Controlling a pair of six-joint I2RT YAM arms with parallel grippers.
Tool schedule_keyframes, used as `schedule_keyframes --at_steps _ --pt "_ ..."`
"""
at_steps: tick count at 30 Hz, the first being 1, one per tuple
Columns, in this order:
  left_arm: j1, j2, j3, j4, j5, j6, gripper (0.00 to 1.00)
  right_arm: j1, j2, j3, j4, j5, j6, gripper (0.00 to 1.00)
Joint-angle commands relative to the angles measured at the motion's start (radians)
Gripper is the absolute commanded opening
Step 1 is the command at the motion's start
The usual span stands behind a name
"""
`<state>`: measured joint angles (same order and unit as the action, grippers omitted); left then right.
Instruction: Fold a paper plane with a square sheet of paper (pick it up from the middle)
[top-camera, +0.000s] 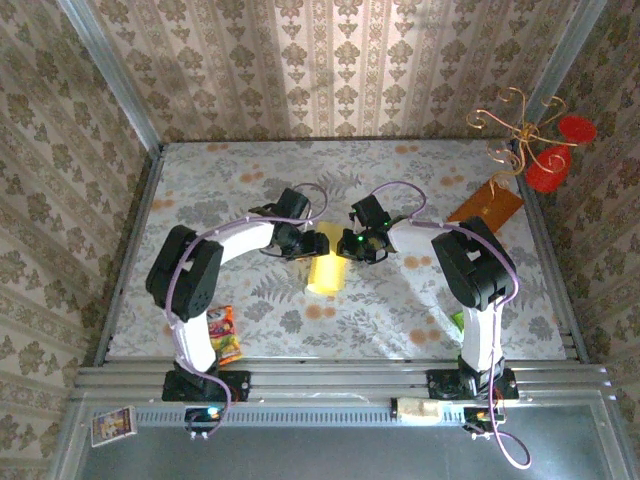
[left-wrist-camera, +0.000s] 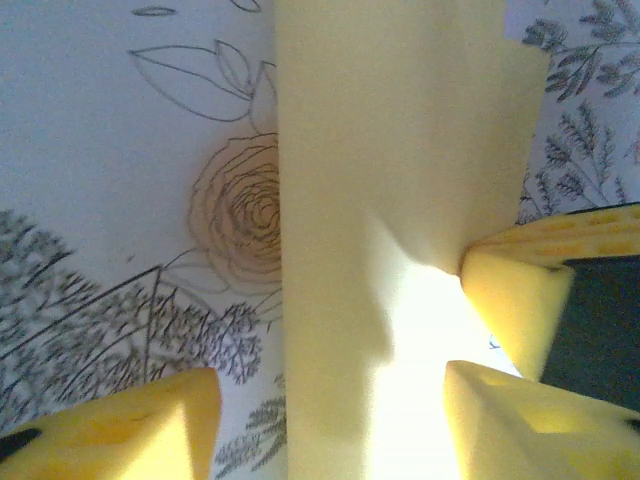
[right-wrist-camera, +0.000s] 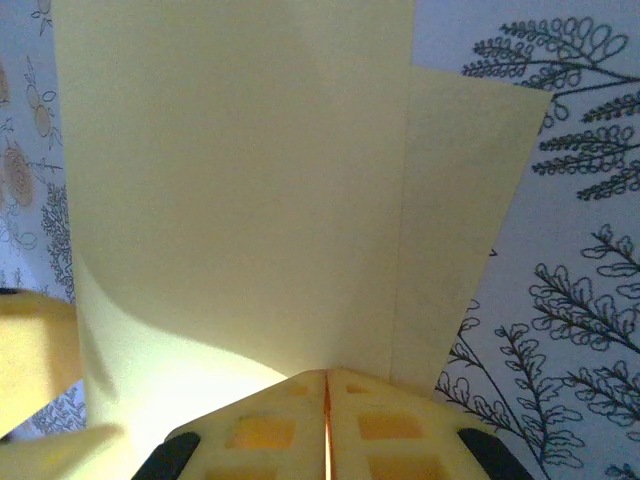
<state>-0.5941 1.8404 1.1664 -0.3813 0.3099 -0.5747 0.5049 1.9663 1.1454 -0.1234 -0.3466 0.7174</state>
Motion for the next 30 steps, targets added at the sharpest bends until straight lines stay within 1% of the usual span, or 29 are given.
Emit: schedule_keyframes --at_steps 1,6,8,15,21,26,30 --pt "-0.025 -0.063 -0.030 -0.031 -0.065 -0.065 0.67 0.006 -0.002 -0.021 -0.071 0.044 0.028 0.10" --pt "-0.038 -0.045 -0.032 -0.011 -0.040 -0.087 0.68 0.006 -0.010 -0.024 -0.065 0.041 0.030 0.10" --pt "-0.041 -0.025 -0.019 -0.034 -0.054 -0.086 0.68 0.006 -0.011 -0.025 -0.057 0.029 0.032 0.10" --pt "-0.042 0.017 -0.017 -0.059 -0.066 -0.055 0.56 0.002 -0.027 -0.021 -0.046 0.001 0.029 0.12" --pt "-0.016 0.032 -0.025 -0.068 -0.057 -0.040 0.45 -0.014 -0.105 -0.018 0.003 -0.026 0.002 0.16" --pt "-0.009 0.036 -0.025 -0.060 -0.012 0.038 0.40 -0.043 -0.192 -0.062 0.033 0.031 0.020 0.19" --pt "-0.010 0.040 -0.029 -0.067 0.038 0.144 0.39 -0.076 -0.241 -0.115 0.056 0.055 0.039 0.19"
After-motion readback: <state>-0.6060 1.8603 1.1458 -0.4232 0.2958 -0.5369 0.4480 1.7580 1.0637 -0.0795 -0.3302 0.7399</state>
